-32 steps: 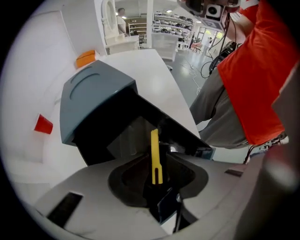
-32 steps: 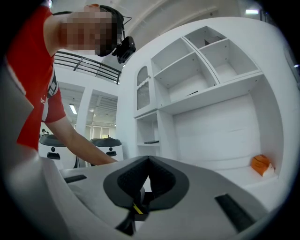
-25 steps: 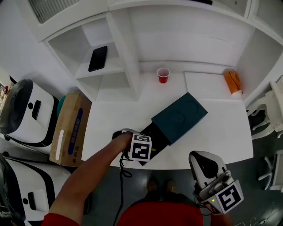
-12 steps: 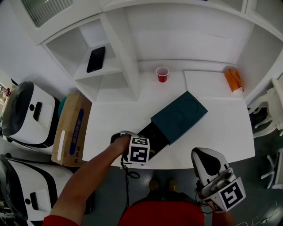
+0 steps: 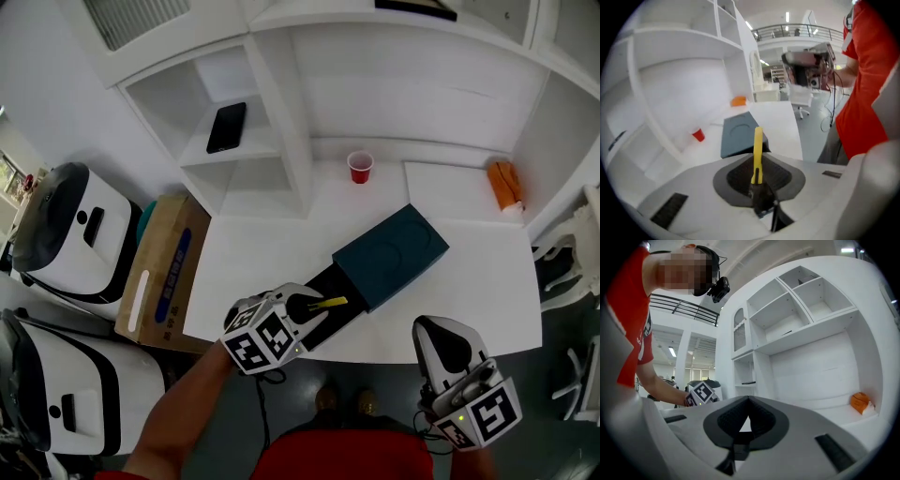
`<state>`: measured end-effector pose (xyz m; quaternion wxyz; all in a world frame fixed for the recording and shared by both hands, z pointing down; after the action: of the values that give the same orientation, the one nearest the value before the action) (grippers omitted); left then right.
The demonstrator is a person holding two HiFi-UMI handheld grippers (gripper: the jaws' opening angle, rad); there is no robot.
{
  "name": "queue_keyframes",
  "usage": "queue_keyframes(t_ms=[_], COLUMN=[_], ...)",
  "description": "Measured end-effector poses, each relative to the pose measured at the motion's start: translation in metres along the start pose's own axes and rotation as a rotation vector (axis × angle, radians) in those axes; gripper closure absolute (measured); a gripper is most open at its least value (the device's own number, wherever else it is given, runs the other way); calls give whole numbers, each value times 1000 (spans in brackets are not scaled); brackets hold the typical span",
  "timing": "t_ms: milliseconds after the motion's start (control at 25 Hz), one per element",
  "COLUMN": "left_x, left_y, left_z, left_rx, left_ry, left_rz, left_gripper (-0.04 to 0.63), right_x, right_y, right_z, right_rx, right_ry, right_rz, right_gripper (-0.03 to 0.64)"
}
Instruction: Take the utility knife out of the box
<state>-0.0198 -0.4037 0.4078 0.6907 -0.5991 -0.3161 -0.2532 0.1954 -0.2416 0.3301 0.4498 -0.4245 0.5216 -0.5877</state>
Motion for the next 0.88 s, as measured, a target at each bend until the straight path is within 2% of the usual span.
queue_keyframes(t_ms=[240, 320, 400, 520, 640, 880], left_x=[-62, -75, -85, -92, -94, -97], left_y=[34, 43, 52, 61, 68, 74], left_z=[27, 41, 56, 76, 89, 102], left_rx=[-102, -161, -209, -235, -258, -260], left_ry=[281, 344, 389, 434, 445, 448], left_rz=[412, 540, 629, 697, 741, 765], left_gripper=[495, 495, 495, 495, 495, 495], right_x=[2, 2, 2, 1, 1, -1], right_y=[5, 7, 9, 13, 17, 22], right_z=[-9, -13, -17, -20, -26, -36], right_rx=[-21, -20, -7, 3, -6, -17], right_ry=[33, 43, 52, 61, 69, 74], right_rz=[19, 29, 41, 58, 69, 92], right_gripper=[609, 609, 609, 609, 609, 611])
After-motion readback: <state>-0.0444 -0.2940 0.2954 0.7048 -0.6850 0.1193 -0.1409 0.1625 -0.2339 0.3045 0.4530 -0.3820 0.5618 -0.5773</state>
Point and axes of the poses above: the fingertips, and each gripper's own axes: x forward along the fingers, z to its right, y out of its top, the point moved 10 cm from there along -x, backward along the fingers, and after that the axes turned 8 degrees about -y, right-handed, at the moved point
